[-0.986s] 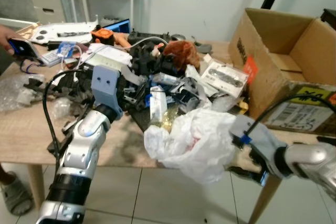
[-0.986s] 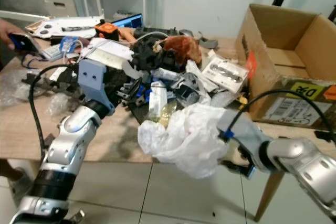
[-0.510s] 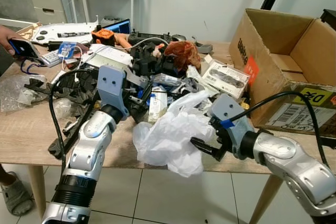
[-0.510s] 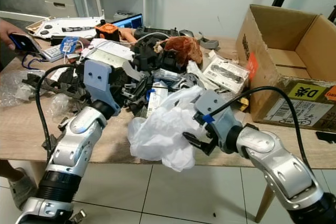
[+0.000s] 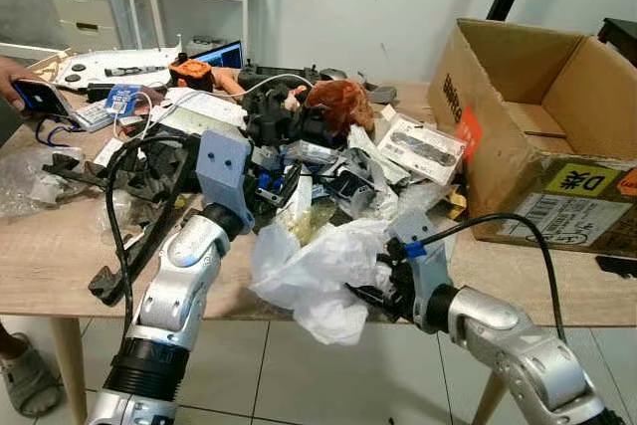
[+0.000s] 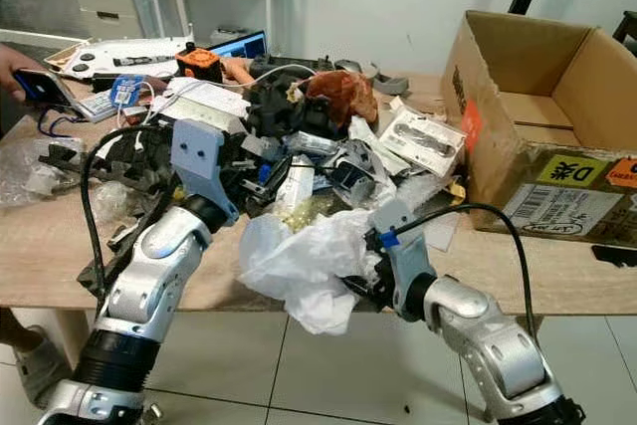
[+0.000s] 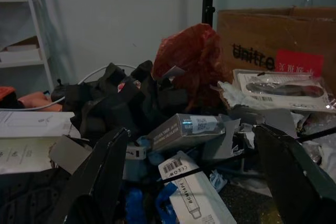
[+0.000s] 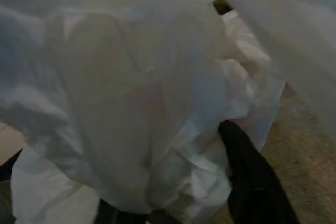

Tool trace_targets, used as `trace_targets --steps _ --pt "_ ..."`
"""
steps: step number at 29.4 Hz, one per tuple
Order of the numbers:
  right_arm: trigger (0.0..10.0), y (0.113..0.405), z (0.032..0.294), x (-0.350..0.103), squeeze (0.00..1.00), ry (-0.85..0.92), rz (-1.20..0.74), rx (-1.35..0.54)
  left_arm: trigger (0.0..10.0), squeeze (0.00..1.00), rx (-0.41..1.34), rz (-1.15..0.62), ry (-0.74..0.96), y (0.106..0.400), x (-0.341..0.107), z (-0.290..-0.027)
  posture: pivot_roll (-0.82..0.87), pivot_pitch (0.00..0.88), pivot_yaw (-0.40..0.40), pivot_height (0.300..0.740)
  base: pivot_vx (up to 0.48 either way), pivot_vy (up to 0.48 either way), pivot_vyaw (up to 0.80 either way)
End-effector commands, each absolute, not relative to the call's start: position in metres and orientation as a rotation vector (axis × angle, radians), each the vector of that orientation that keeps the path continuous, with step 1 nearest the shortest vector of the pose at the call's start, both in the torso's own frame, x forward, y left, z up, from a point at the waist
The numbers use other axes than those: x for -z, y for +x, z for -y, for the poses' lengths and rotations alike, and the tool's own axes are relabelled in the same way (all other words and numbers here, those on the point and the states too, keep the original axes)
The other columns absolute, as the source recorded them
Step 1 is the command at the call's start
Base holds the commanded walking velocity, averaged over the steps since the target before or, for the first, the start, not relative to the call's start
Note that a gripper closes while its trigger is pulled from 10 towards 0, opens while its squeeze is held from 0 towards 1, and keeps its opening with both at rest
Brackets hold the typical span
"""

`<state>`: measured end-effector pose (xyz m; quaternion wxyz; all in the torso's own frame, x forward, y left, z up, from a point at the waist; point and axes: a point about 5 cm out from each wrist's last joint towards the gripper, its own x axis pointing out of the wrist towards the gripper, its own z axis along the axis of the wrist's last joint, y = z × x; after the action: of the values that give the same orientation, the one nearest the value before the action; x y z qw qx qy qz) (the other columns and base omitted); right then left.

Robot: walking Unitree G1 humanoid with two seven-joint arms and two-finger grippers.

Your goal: Picking trash to rubbish bin

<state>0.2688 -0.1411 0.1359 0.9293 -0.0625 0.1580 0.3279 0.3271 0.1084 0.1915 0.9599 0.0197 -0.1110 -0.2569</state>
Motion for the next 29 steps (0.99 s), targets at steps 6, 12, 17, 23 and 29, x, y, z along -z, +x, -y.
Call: trace_targets --steps 6,12,17,23,29 --pt "0.0 0.273 0.137 -0.146 0.0 -0.072 -0.252 -0.687 10.0 0.0 0.525 0.237 0.033 0.322 -0.193 -0.102 0.01 0.046 -0.069 0.74 0.0 0.0 0.0" --pt "0.0 0.302 0.14 -0.212 0.0 -0.015 0.104 -0.587 10.0 0.0 0.481 0.254 0.028 0.324 -0.195 -0.104 0.0 0.053 -0.063 0.74 0.0 0.0 0.0" --pt "0.0 0.319 0.179 -0.288 0.0 -0.002 0.511 -0.251 10.0 0.0 0.476 0.267 0.024 0.326 -0.196 -0.095 -0.01 0.035 -0.041 0.74 0.0 0.0 0.0" --pt "0.0 0.313 0.224 -0.327 0.0 -0.214 0.668 -0.009 10.0 0.0 0.49 0.296 0.026 0.327 -0.202 -0.086 -0.01 0.031 -0.067 0.74 0.0 0.0 0.0" --pt "0.0 0.322 0.274 -0.317 0.0 -0.42 0.529 0.236 10.0 0.0 0.431 0.298 0.02 0.331 -0.202 -0.099 -0.03 0.052 -0.075 0.74 0.0 0.0 0.0"
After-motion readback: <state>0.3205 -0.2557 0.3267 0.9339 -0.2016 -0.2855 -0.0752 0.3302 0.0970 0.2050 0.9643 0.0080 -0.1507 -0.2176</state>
